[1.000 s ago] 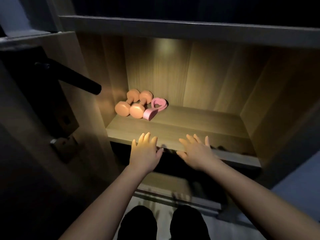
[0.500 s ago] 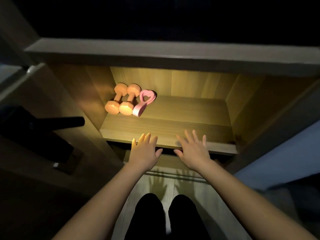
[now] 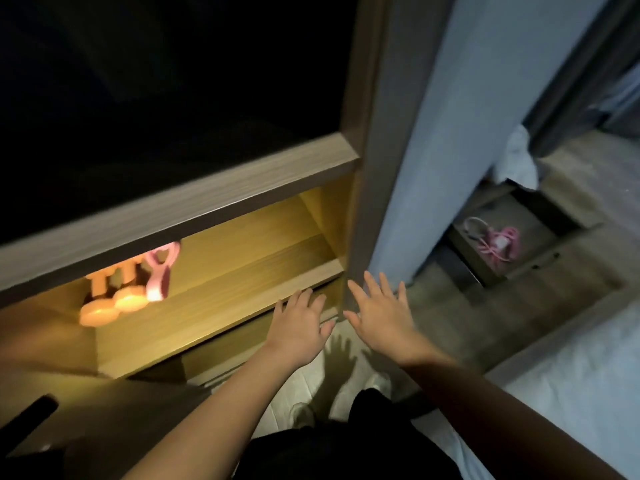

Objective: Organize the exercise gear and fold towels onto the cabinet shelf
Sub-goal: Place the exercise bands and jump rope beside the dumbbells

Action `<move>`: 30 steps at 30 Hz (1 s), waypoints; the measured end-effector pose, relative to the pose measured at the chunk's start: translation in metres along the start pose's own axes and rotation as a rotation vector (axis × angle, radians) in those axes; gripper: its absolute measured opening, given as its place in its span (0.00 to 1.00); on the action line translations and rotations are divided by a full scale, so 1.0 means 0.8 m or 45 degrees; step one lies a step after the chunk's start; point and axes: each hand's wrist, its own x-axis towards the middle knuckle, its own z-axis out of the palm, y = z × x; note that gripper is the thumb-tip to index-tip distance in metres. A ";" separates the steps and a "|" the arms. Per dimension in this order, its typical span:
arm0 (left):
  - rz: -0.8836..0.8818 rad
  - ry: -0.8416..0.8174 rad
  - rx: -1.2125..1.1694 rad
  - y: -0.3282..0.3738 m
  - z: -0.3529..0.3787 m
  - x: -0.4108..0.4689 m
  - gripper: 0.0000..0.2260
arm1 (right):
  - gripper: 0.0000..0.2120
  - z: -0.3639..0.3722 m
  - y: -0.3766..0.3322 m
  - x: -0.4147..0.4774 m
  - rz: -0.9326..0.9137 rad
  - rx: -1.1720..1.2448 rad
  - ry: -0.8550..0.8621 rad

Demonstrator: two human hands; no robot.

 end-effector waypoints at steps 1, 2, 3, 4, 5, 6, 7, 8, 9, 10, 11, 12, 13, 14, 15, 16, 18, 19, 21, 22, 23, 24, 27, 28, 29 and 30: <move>0.044 -0.016 0.022 0.015 0.001 0.012 0.26 | 0.30 0.004 0.021 -0.002 0.058 0.028 0.004; 0.086 -0.030 0.036 0.031 0.002 0.025 0.26 | 0.30 0.008 0.044 -0.004 0.108 0.057 0.017; 0.125 -0.041 0.051 0.048 0.003 0.040 0.26 | 0.30 0.012 0.068 -0.005 0.155 0.091 0.021; 0.160 -0.052 0.073 0.066 0.004 0.056 0.26 | 0.30 0.015 0.094 -0.007 0.207 0.123 0.016; 0.194 -0.063 0.096 0.084 0.006 0.073 0.26 | 0.30 0.017 0.119 -0.010 0.252 0.141 0.021; 0.225 -0.077 0.110 0.103 0.008 0.090 0.26 | 0.30 0.017 0.143 -0.014 0.285 0.158 0.062; 0.251 -0.089 0.116 0.123 0.010 0.106 0.26 | 0.30 0.017 0.169 -0.019 0.306 0.185 0.109; 0.271 -0.095 0.118 0.143 0.010 0.123 0.25 | 0.30 0.016 0.196 -0.021 0.323 0.195 0.146; 0.289 -0.097 0.124 0.164 0.011 0.139 0.25 | 0.30 0.015 0.225 -0.022 0.334 0.177 0.153; 0.309 -0.096 0.138 0.186 0.011 0.154 0.25 | 0.30 0.013 0.253 -0.023 0.363 0.171 0.092; 0.333 -0.095 0.156 0.207 0.011 0.168 0.24 | 0.29 0.014 0.282 -0.024 0.386 0.181 0.028; 0.359 -0.099 0.168 0.228 0.011 0.182 0.24 | 0.29 0.014 0.309 -0.023 0.410 0.207 -0.012; 0.381 -0.106 0.169 0.247 0.011 0.194 0.24 | 0.28 0.014 0.335 -0.023 0.430 0.218 -0.012; 0.394 -0.117 0.162 0.266 0.011 0.205 0.24 | 0.28 0.013 0.357 -0.023 0.446 0.221 -0.012; 0.402 -0.129 0.155 0.283 0.012 0.216 0.24 | 0.28 0.011 0.374 -0.022 0.459 0.217 -0.018; 0.407 -0.141 0.154 0.299 0.013 0.227 0.24 | 0.28 0.009 0.389 -0.021 0.473 0.216 -0.026; 0.427 -0.168 0.172 0.328 0.014 0.249 0.24 | 0.29 0.006 0.421 -0.018 0.512 0.213 -0.034; 0.438 -0.183 0.187 0.339 0.015 0.258 0.24 | 0.30 0.004 0.434 -0.015 0.532 0.219 -0.034; 0.474 -0.212 0.225 0.363 0.015 0.284 0.25 | 0.30 0.000 0.463 -0.005 0.574 0.247 -0.028; 0.489 -0.223 0.246 0.375 0.014 0.299 0.25 | 0.30 -0.002 0.477 0.001 0.593 0.262 -0.024; 0.506 -0.231 0.263 0.388 0.014 0.317 0.25 | 0.30 -0.002 0.492 0.009 0.616 0.286 -0.017; 0.530 -0.239 0.282 0.401 0.015 0.337 0.25 | 0.30 -0.002 0.507 0.017 0.641 0.306 -0.010; 0.606 -0.310 0.362 0.437 0.020 0.399 0.24 | 0.29 0.002 0.549 0.046 0.697 0.346 -0.031; 0.616 -0.348 0.383 0.449 0.023 0.421 0.24 | 0.29 0.003 0.563 0.057 0.711 0.373 -0.045; 0.622 -0.382 0.405 0.461 0.025 0.445 0.23 | 0.29 0.005 0.578 0.068 0.727 0.396 -0.060; 0.627 -0.405 0.435 0.473 0.027 0.469 0.23 | 0.28 0.006 0.592 0.080 0.743 0.408 -0.074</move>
